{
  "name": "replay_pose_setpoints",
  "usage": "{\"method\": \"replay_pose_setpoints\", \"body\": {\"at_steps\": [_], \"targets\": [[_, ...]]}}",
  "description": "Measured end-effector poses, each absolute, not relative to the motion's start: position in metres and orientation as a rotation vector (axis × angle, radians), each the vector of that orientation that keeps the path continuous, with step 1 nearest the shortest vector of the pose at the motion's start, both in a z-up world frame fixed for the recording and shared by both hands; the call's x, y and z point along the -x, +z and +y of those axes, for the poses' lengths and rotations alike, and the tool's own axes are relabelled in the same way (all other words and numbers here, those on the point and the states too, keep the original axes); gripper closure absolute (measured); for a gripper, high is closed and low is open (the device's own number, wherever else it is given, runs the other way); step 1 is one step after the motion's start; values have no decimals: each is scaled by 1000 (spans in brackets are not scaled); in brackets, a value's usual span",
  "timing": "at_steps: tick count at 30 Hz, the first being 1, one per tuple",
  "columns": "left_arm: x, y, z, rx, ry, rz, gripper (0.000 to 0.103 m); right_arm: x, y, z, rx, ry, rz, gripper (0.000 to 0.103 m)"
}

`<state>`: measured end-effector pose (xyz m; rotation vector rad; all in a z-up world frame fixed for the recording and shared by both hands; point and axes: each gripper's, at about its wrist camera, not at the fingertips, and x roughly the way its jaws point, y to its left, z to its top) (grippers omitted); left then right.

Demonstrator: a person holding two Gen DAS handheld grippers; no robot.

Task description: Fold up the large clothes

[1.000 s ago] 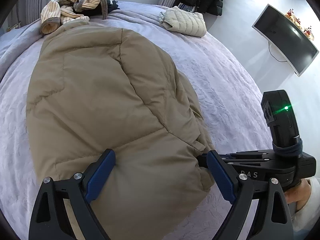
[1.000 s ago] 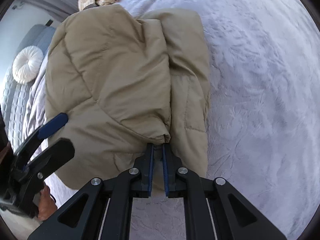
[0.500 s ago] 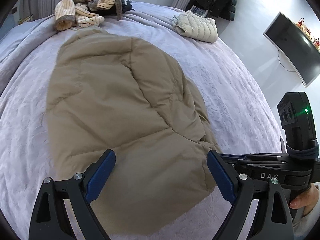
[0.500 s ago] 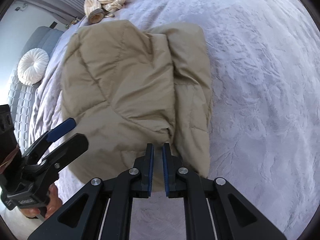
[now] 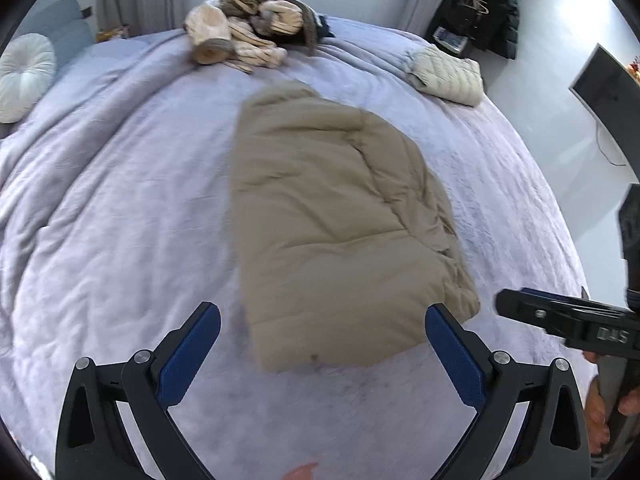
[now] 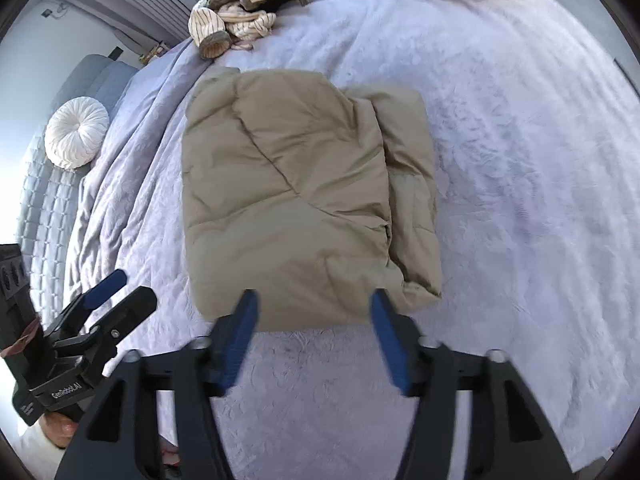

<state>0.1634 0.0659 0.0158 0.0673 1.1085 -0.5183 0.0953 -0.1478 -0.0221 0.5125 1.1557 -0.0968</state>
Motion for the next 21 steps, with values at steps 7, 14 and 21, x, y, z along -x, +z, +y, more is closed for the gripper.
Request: {"method": "replay_pose_setpoints", "body": {"at_steps": [7, 14, 21], "targets": [[-144, 48, 92, -82, -419, 1072, 1, -72, 18, -114, -392, -211, 1098, 0], [-126, 66, 107, -70, -358, 1074, 1, -54, 48, -106, -342, -281, 1040, 0], [-119, 76, 114, -52, -307, 1091, 1, -47, 61, -106, -350, -274, 1038, 0]]}}
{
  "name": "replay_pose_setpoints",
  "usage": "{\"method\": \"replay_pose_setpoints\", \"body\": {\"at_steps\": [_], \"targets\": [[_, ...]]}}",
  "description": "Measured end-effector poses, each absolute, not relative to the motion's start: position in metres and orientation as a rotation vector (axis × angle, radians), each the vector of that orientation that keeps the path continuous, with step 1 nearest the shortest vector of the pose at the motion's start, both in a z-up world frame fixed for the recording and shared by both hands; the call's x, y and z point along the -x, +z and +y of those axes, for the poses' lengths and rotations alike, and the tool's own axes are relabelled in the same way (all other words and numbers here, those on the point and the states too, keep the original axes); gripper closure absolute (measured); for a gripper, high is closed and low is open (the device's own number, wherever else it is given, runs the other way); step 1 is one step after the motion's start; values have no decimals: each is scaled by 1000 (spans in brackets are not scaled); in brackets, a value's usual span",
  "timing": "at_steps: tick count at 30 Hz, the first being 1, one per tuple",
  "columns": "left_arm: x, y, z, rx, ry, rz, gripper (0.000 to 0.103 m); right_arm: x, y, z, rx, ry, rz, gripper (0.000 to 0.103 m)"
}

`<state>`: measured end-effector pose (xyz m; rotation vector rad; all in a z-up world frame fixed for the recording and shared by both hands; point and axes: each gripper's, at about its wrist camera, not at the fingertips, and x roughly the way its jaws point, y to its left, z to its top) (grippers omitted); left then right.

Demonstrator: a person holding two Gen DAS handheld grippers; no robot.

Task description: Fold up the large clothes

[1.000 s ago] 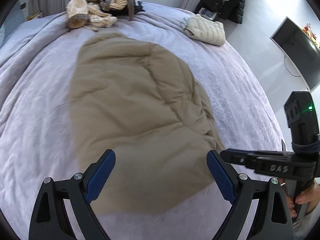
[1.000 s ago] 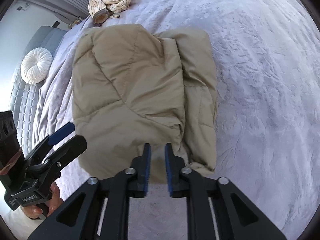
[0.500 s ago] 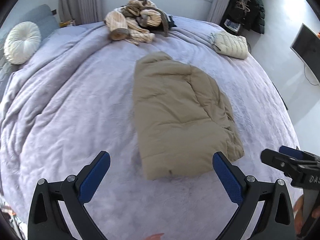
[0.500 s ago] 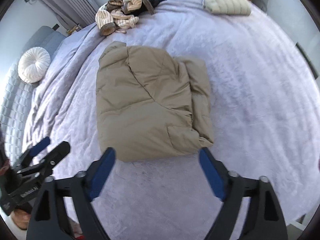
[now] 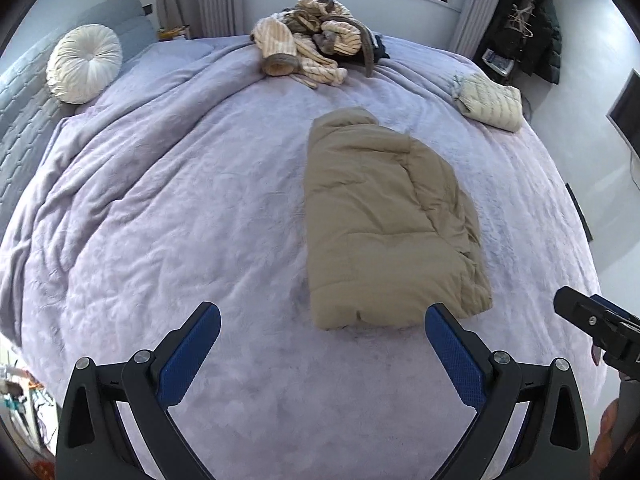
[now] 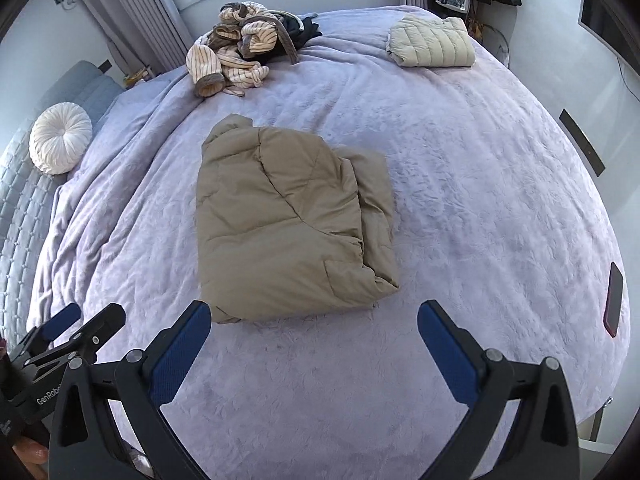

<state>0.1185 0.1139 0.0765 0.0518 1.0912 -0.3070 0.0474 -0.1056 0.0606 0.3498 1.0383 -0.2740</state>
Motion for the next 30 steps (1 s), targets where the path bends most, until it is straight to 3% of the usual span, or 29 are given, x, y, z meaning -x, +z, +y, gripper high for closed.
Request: {"method": "replay_pose_setpoints", "body": {"at_steps": [30], "targets": [[-112, 85, 111, -88, -278, 1085, 1, -50, 66, -105, -331, -263, 1043, 0]]}}
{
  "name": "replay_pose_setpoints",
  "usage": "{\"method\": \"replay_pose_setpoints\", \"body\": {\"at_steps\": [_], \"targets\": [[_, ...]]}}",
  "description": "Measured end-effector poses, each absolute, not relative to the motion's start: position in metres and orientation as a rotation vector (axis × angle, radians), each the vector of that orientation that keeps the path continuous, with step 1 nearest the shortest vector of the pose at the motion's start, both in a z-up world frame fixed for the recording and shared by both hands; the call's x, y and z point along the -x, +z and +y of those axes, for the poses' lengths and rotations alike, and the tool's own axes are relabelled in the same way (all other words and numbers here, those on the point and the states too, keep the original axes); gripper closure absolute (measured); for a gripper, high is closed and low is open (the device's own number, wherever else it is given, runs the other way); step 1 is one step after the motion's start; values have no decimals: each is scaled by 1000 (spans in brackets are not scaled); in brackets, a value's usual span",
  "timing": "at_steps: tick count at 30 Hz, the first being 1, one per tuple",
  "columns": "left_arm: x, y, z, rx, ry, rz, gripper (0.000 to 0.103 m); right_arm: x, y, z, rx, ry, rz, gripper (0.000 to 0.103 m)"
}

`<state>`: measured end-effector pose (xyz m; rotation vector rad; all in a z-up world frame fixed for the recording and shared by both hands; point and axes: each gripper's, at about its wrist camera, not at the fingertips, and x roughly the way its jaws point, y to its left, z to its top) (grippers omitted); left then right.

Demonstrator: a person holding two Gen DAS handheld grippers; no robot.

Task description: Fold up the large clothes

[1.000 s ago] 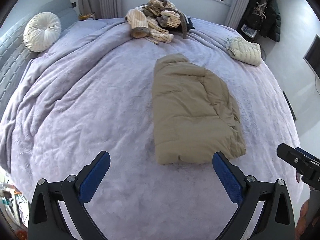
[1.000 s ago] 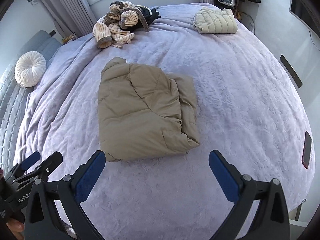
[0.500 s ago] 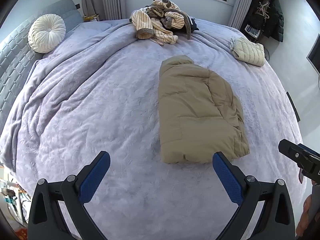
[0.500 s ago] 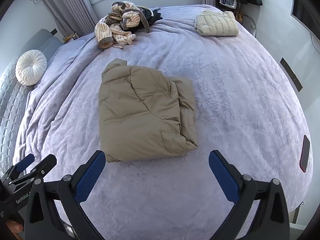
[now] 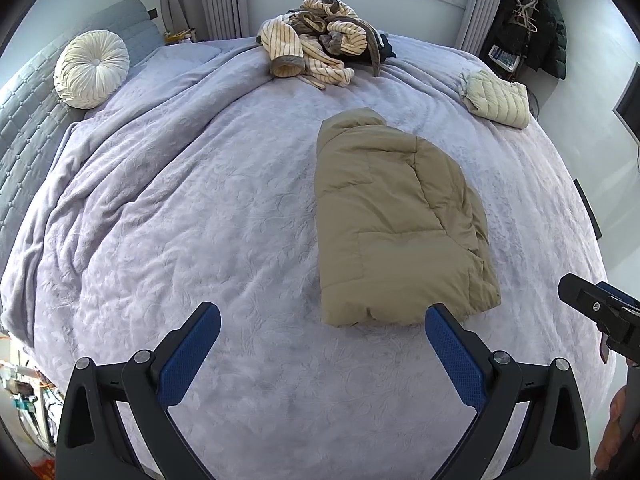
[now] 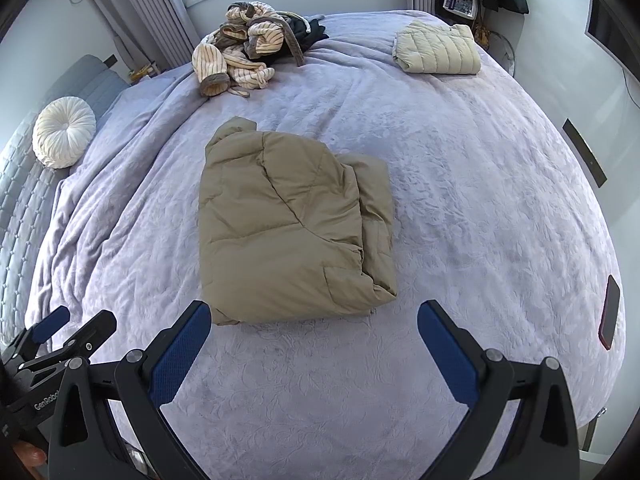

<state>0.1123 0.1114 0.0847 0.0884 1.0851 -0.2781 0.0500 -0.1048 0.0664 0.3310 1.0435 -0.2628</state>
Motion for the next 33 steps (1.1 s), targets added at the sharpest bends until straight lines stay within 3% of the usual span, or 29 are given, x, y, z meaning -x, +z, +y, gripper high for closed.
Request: {"method": "replay_pose_setpoints", "body": {"at_steps": [33], "targets": [[-117, 83, 111, -93, -278, 1091, 1, -51, 66, -104, -331, -262, 1043, 0]]}}
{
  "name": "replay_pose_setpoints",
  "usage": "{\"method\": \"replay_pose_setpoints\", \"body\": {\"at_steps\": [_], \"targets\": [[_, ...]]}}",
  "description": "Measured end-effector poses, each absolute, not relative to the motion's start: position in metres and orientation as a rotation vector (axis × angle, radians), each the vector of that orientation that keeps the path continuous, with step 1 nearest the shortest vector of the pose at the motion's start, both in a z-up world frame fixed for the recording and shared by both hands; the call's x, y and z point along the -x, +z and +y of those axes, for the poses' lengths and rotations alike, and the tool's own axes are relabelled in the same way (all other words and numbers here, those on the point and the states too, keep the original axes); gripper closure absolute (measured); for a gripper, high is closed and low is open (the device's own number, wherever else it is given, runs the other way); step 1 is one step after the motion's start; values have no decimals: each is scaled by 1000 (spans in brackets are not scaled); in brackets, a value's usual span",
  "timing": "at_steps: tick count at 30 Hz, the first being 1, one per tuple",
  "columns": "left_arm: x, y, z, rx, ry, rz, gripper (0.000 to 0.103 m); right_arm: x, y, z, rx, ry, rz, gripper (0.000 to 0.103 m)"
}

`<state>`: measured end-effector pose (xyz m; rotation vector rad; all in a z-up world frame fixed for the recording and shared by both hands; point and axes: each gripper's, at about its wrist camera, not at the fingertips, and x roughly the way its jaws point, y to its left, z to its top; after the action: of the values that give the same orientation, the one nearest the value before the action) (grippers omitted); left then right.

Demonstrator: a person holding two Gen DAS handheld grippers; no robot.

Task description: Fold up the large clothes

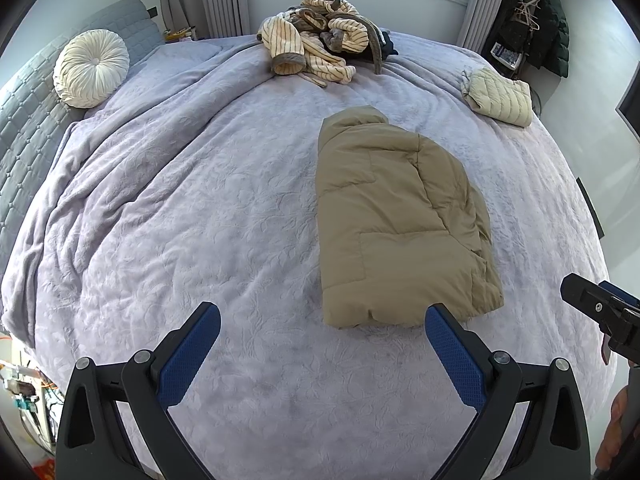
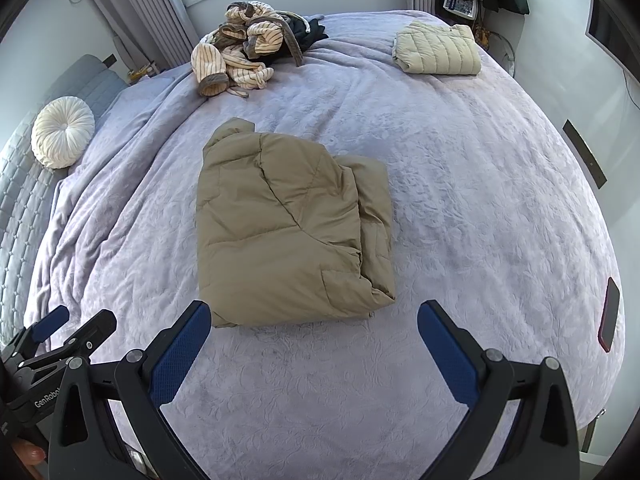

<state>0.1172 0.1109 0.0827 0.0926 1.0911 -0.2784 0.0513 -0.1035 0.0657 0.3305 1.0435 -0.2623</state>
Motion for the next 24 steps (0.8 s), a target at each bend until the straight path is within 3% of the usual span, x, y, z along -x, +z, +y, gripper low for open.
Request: {"method": "replay_pose_setpoints", "body": {"at_steps": [24], "targets": [[-119, 81, 110, -93, -278, 1096, 1, -53, 66, -106, -328, -263, 1044, 0]]}}
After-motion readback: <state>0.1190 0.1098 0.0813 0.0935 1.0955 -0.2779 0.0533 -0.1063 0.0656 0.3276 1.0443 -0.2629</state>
